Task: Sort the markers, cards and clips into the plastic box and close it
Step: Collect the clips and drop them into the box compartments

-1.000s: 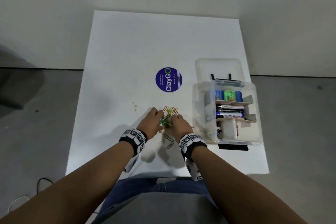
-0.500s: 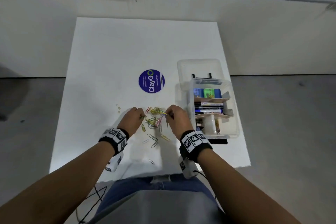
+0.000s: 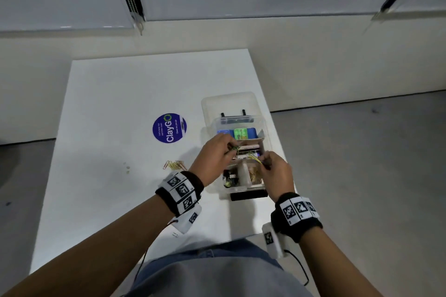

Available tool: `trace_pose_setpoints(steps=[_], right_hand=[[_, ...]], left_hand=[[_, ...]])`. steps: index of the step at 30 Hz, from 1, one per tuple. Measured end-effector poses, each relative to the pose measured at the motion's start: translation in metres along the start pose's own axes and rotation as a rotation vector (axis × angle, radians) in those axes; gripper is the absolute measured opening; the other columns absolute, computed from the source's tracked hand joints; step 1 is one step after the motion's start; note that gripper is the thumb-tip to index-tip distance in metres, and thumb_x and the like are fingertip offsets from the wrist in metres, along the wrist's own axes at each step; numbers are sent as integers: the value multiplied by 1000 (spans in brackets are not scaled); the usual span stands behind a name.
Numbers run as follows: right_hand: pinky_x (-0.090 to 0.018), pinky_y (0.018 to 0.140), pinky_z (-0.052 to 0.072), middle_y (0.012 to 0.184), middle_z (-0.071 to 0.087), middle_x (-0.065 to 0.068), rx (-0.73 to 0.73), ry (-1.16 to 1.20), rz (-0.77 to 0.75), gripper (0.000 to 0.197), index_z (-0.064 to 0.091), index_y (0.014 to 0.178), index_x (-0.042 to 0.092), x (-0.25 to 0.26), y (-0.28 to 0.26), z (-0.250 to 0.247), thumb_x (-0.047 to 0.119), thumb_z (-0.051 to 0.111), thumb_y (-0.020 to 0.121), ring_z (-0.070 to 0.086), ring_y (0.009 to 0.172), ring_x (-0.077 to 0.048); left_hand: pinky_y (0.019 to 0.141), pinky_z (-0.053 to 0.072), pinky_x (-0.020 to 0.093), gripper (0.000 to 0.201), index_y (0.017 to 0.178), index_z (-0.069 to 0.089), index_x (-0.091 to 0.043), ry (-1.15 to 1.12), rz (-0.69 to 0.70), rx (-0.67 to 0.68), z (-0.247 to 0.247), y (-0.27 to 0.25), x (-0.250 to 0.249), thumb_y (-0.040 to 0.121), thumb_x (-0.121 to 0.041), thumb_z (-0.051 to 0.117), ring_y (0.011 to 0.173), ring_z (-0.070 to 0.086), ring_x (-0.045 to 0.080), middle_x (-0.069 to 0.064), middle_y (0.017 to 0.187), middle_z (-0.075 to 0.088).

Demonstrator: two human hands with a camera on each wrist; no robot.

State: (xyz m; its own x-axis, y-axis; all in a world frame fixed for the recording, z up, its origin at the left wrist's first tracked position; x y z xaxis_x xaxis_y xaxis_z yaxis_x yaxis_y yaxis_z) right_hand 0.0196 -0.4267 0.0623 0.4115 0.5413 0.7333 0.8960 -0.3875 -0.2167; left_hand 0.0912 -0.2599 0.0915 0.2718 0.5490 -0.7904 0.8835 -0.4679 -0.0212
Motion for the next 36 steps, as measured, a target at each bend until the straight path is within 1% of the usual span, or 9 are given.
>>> trace_pose_setpoints(steps=[3, 9, 15, 19, 21, 23, 27, 31, 36], right_hand=[[-22, 65, 43, 82, 69, -5, 23, -124, 91, 9, 65, 84, 13, -27, 4, -7, 4, 63, 84, 64, 77, -24], [-29, 78, 49, 104, 66, -14, 122, -287, 94, 28, 64, 109, 11, -28, 18, -5, 6, 63, 82, 64, 94, -29], [-34, 81, 52, 107, 61, -8, 116, -242, -77, 21, 62, 106, 15, 19, 13, 16, 9, 59, 86, 62, 94, -27], [-33, 84, 52, 112, 59, -5, 240, -191, -279, 23, 62, 107, 13, 76, -6, 66, 6, 58, 86, 62, 94, -21], [-34, 85, 52, 113, 56, -7, 344, -210, -364, 26, 60, 111, 12, 102, -22, 100, 5, 56, 87, 61, 94, -22], [-34, 86, 50, 116, 54, -9, 482, -244, -363, 32, 57, 120, 12, 112, -39, 139, 6, 56, 88, 61, 97, -26], [-38, 96, 44, 134, 42, -14, 661, -444, -148, 51, 39, 138, 10, 77, -55, 203, 13, 58, 90, 53, 119, -33], [-47, 106, 40, 154, 13, -18, 663, -682, -5, 92, 8, 151, 13, 18, -50, 225, 17, 69, 84, 28, 137, -39], [-43, 106, 40, 149, 19, -14, 626, -676, -183, 110, 4, 153, 24, 14, -53, 257, 19, 80, 74, 28, 134, -33]], left_hand=[[81, 54, 34, 13, 102, 60, -18, -2, -15, 122, 50, 7, -14, 89, -18, 62, 87, 62, 14, -1, 101, 63], [86, 56, 42, 22, 111, 62, -13, -47, -125, 275, 100, 12, -8, 91, -8, 57, 91, 67, 17, 4, 98, 71], [77, 54, 33, 20, 109, 60, -18, 6, -106, 10, 17, 18, 23, 96, -14, 45, 85, 64, 16, 2, 102, 66], [77, 52, 36, 19, 108, 58, -17, 82, -214, -160, -44, 13, 97, 95, -11, 46, 84, 60, 18, 5, 105, 59], [86, 51, 40, 22, 115, 56, -14, 188, -301, -96, -53, 7, 144, 93, -13, 52, 97, 60, 25, 10, 115, 55], [98, 45, 43, 40, 127, 52, -13, 322, -388, 46, -47, -7, 188, 91, -27, 61, 115, 52, 32, 15, 128, 49], [108, 37, 47, 78, 147, 34, -17, 534, -367, 394, -18, -49, 229, 84, -54, 63, 132, 35, 34, 15, 145, 33], [105, 40, 40, 78, 145, 36, -24, 565, -172, 459, -7, -90, 226, 79, -47, 71, 127, 39, 29, 6, 142, 37], [107, 38, 37, 91, 147, 31, -20, 540, -166, 398, -11, -127, 236, 72, -38, 80, 127, 36, 27, 6, 142, 36]])
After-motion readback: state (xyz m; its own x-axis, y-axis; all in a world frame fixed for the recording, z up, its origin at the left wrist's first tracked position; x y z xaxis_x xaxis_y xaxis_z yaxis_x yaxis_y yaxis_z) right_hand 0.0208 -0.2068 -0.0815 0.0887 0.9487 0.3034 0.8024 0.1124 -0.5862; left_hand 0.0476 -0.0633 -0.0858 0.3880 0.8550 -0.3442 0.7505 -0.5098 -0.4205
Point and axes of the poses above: each hand's wrist, its own y-axis towards the middle knuckle, its own z-axis out of the palm, x = y × z, the point moved 10 cm from there along y, towards the middle knuckle
